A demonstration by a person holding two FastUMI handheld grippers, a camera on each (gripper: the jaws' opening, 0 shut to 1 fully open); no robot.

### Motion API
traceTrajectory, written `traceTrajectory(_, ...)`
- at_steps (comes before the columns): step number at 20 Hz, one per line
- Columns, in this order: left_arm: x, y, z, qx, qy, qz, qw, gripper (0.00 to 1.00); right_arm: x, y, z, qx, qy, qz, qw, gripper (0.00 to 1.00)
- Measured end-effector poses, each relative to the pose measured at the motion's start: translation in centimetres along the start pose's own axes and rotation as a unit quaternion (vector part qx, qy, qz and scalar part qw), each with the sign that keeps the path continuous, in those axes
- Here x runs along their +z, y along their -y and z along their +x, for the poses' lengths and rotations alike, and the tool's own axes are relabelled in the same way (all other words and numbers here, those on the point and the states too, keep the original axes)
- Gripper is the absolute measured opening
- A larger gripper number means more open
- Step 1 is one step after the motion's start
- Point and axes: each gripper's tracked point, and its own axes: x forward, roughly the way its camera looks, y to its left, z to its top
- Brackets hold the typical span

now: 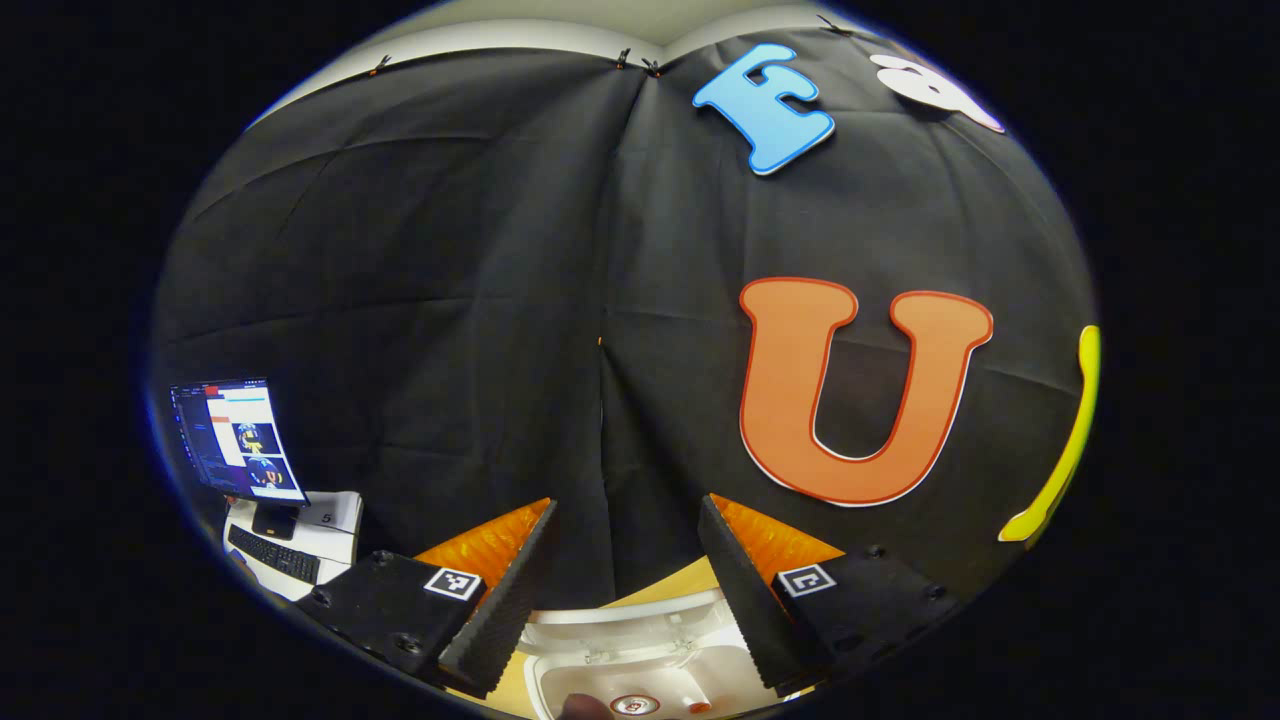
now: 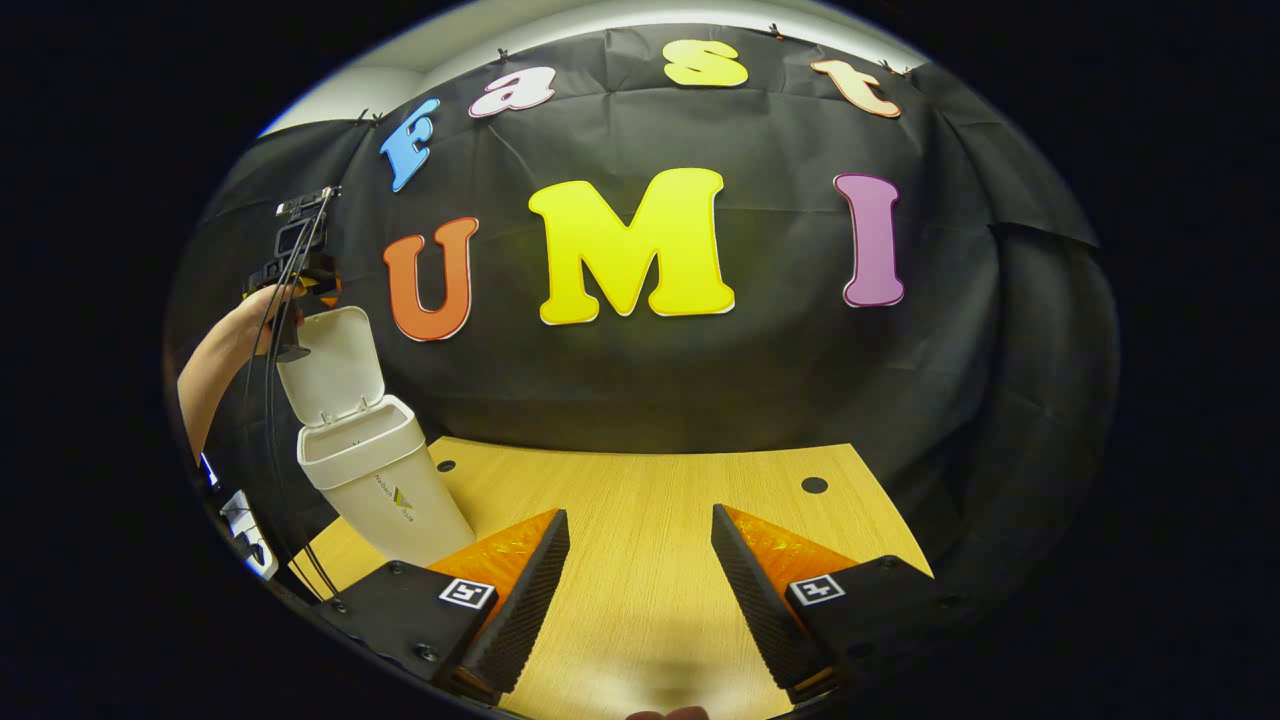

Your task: Press the lid of the desktop garbage bin to open it, pick up the crumpled paper on the desktop and throw it into the bin, then pick up the pop can on the desktop and drop it into the bin, and finally close the garbage bin lid.

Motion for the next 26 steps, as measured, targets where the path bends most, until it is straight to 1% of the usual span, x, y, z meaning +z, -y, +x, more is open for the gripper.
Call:
traceTrajectory(1, -0.9, -0.3, 0.4, 0.001, -0.012, -0.003, 1.000, 0.92, 0.0, 0.2, 0.0, 0.000, -0.001, -0.001, 1.000, 0.89)
traceTrajectory(2, -1.5, -0.2, -0.1, 0.006, -0.021, -0.007, 1.000, 0.92, -0.1, 0.2, 0.0, 0.000, -0.003, -0.002, 1.000, 0.91)
traceTrajectory(3, -1.6, -0.1, -0.4, 0.006, -0.019, -0.006, 1.000, 0.92, -0.2, 0.1, -0.1, 0.001, -0.003, -0.003, 1.000, 0.91)
traceTrajectory(4, -1.9, 0.2, -1.0, 0.004, -0.025, -0.012, 1.000, 0.92, -0.3, 0.1, -0.2, 0.002, -0.004, -0.003, 1.000, 0.89)
traceTrajectory(6, -2.6, 0.6, -2.6, 0.004, -0.032, -0.019, 0.999, 0.95, -0.3, 0.1, -0.4, 0.008, -0.005, -0.003, 1.000, 0.90)
traceTrajectory(9, -4.4, 0.8, -5.4, -0.005, -0.024, -0.009, 1.000, 0.95, -0.6, 0.1, -0.8, 0.016, -0.004, -0.011, 1.000, 0.90)
traceTrajectory(11, -6.9, 1.3, -7.6, -0.016, -0.028, -0.003, 0.999, 0.91, -0.8, 0.2, -1.0, 0.021, -0.005, -0.018, 1.000, 0.90)
traceTrajectory(14, -11.1, 1.8, -11.0, -0.017, -0.042, -0.004, 0.999, 0.91, -0.9, 0.3, -1.4, 0.027, -0.002, -0.027, 0.999, 0.91)
traceTrajectory(16, -12.6, 2.3, -12.1, -0.022, -0.039, 0.000, 0.999, 0.91, -1.1, 0.6, -1.7, 0.027, -0.001, -0.029, 0.999, 0.90)
traceTrajectory(18, -14.0, 2.6, -12.9, -0.024, -0.043, -0.002, 0.999, 0.91, -1.5, 0.7, -2.0, 0.027, -0.003, -0.029, 0.999, 0.89)
traceTrajectory(20, -15.2, 2.9, -13.1, -0.027, -0.050, -0.004, 0.998, 0.91, -1.8, 1.2, -2.3, 0.024, -0.005, -0.031, 0.999, 0.91)
traceTrajectory(26, -19.8, 2.9, -12.9, -0.027, -0.086, 0.010, 0.996, 0.91, -2.2, 2.0, -2.6, 0.013, -0.010, -0.029, 0.999, 0.91)
